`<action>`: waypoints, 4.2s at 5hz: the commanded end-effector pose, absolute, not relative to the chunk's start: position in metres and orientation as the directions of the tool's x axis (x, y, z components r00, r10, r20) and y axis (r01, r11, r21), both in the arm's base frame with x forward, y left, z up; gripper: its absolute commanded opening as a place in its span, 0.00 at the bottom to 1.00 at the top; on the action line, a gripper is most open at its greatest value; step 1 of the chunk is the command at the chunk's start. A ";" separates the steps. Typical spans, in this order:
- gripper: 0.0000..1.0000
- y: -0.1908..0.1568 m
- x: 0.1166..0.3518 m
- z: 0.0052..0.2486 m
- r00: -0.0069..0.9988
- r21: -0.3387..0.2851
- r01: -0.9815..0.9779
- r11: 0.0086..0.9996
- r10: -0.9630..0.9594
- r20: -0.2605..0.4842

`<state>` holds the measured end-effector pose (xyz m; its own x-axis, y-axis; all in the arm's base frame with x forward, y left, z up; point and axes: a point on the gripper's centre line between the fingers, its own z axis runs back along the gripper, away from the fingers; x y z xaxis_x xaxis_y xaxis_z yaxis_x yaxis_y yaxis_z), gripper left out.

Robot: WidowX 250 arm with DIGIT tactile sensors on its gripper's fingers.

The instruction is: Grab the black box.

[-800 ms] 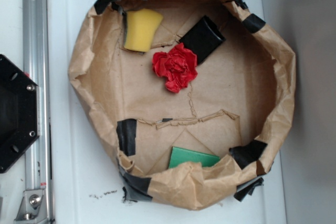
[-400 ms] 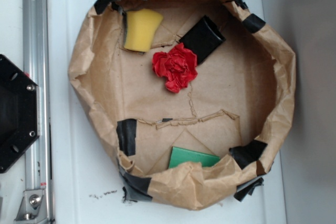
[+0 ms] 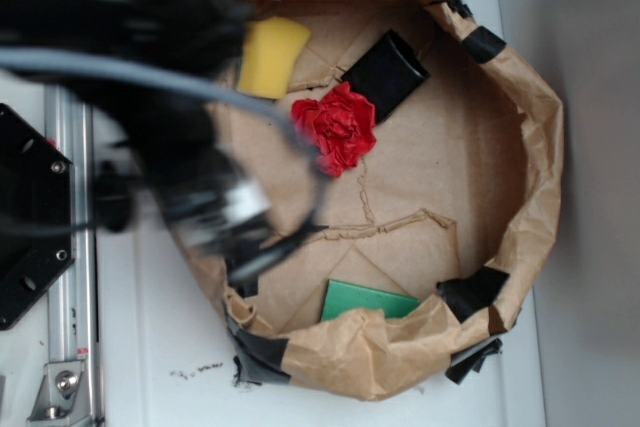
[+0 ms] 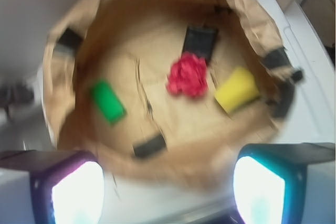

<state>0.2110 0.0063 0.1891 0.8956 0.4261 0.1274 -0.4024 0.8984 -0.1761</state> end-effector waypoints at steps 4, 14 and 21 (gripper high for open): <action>1.00 0.040 0.282 0.090 0.797 0.055 -0.580 0.813 0.552 0.246; 0.00 0.063 0.318 0.006 0.825 0.019 -0.522 0.853 0.500 0.263; 0.00 -0.007 0.293 0.127 0.996 0.021 -0.077 0.997 0.076 0.048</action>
<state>0.2833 -0.0155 0.1126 0.9954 0.0959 -0.0002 -0.0959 0.9950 0.0262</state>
